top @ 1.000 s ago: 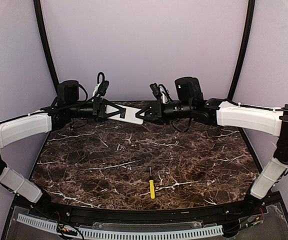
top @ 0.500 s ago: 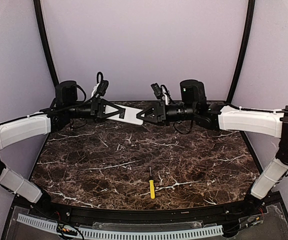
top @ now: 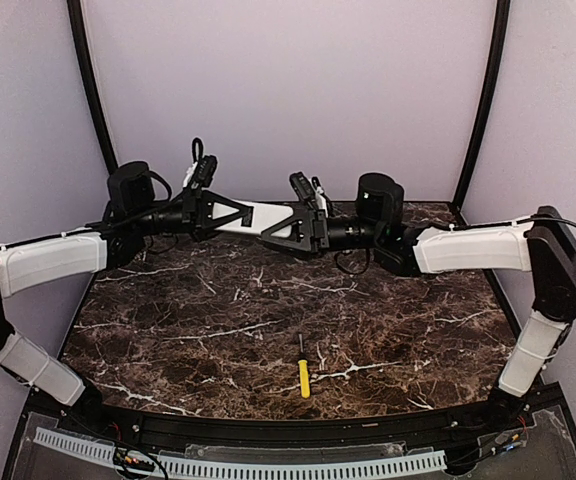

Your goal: Unload the batteries from the remote control

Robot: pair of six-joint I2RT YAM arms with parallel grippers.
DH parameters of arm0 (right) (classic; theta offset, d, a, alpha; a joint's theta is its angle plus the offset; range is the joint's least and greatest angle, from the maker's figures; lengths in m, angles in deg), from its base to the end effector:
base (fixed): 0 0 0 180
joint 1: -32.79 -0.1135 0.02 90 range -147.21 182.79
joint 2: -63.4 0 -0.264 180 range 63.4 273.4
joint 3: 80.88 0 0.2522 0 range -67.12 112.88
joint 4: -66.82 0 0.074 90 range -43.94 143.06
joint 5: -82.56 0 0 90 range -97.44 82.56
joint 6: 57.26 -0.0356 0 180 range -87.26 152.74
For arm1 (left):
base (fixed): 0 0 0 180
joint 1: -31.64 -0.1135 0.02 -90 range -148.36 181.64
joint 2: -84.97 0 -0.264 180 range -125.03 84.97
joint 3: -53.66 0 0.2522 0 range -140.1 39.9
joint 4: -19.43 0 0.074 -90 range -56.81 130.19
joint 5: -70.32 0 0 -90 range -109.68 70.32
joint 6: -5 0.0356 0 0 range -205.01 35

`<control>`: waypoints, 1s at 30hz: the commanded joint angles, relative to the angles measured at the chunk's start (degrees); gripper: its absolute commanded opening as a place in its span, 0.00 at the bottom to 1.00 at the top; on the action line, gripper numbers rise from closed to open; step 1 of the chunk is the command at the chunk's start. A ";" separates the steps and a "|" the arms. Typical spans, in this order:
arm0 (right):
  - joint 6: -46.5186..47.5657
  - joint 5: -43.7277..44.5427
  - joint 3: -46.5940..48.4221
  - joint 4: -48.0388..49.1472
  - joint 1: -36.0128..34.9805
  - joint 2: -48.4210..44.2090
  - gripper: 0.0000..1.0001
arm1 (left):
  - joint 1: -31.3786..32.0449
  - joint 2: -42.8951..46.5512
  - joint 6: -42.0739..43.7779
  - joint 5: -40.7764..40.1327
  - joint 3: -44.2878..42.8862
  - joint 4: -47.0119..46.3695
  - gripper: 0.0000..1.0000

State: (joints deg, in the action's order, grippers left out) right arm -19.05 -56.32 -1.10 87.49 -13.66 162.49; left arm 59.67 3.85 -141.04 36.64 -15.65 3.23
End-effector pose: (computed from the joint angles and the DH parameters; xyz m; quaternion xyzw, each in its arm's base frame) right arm 0.2542 0.3063 0.2931 -0.2661 0.6492 0.6817 0.2077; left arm 0.2682 -0.1763 0.3299 0.1910 0.6651 -0.6713 0.2657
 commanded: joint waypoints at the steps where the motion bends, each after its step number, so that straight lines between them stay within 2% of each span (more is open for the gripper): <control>1: -3.47 -1.77 3.27 8.19 0.30 2.47 0.62 | 0.50 -0.68 -2.93 1.05 1.68 -6.21 0.00; 9: -4.81 0.03 3.26 9.90 1.74 2.29 0.53 | 1.03 -0.22 -3.38 0.69 2.33 -7.06 0.00; 14: -4.84 0.37 4.08 8.28 1.90 2.24 0.41 | 1.51 -0.27 -1.73 -0.04 2.18 -4.92 0.00; 17: -5.00 0.30 4.03 7.84 1.92 2.39 0.32 | 1.89 -0.62 -0.71 -0.25 2.04 -4.21 0.00; 22: -4.36 0.60 3.47 5.78 1.88 1.57 0.03 | 2.11 -0.55 1.19 -0.87 1.74 -1.95 0.00; 24: -3.64 0.93 3.09 3.99 1.84 0.88 0.00 | 2.11 -0.52 2.01 -1.11 1.68 -0.74 0.02; 25: -2.98 1.21 2.83 2.82 1.81 0.41 0.00 | 2.11 -0.48 2.48 -1.20 1.50 0.18 0.06; 27: -1.47 1.93 2.19 0.01 1.79 -1.04 0.00 | 2.05 -0.24 4.16 -1.29 0.80 2.89 0.24; 28: -0.68 2.33 1.88 -1.61 1.81 -1.82 0.00 | 2.03 0.16 5.73 -1.62 0.54 4.07 0.38; 29: 0.19 2.61 1.20 -3.10 1.80 -2.59 0.00 | 2.03 0.30 6.58 -2.19 -0.04 6.61 0.44; 30: 1.00 3.11 0.73 -5.06 1.81 -3.44 0.00 | 2.03 0.82 8.45 -2.45 -0.33 7.87 0.59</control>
State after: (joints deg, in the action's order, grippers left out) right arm -22.72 -55.06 1.20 88.24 -11.91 163.47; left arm 61.46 2.69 -137.54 35.30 -14.17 3.91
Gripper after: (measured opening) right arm 0.136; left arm 0.405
